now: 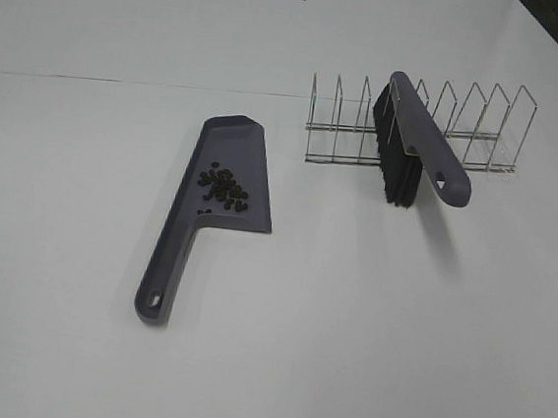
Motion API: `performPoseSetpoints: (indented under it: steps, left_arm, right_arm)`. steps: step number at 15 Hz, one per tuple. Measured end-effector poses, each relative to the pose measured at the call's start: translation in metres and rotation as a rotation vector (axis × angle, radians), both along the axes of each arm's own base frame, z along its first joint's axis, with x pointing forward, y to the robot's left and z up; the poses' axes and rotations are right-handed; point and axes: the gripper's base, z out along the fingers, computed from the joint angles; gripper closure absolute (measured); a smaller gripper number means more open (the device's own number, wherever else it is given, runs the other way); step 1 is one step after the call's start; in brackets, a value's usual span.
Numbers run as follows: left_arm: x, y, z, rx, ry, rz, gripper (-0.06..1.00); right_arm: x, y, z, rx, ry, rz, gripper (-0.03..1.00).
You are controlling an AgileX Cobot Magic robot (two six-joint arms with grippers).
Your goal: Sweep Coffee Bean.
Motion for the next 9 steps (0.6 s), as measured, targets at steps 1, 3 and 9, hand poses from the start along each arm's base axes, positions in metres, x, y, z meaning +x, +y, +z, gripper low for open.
performPoseSetpoints:
  steps: [1,3,9]
  left_arm:
    - [0.0,0.0,0.0,0.0,0.0,0.0,0.18]
    - [0.0,0.0,0.0,0.0,0.0,0.0,0.18]
    - [0.0,-0.0001,0.0,-0.001,0.0,-0.001,0.18]
  right_arm:
    - [0.0,0.0,0.0,0.0,0.0,0.0,0.36]
    - [0.0,0.0,0.0,0.0,0.0,0.0,0.36]
    - [0.0,0.0,0.0,0.0,0.0,0.0,0.36]
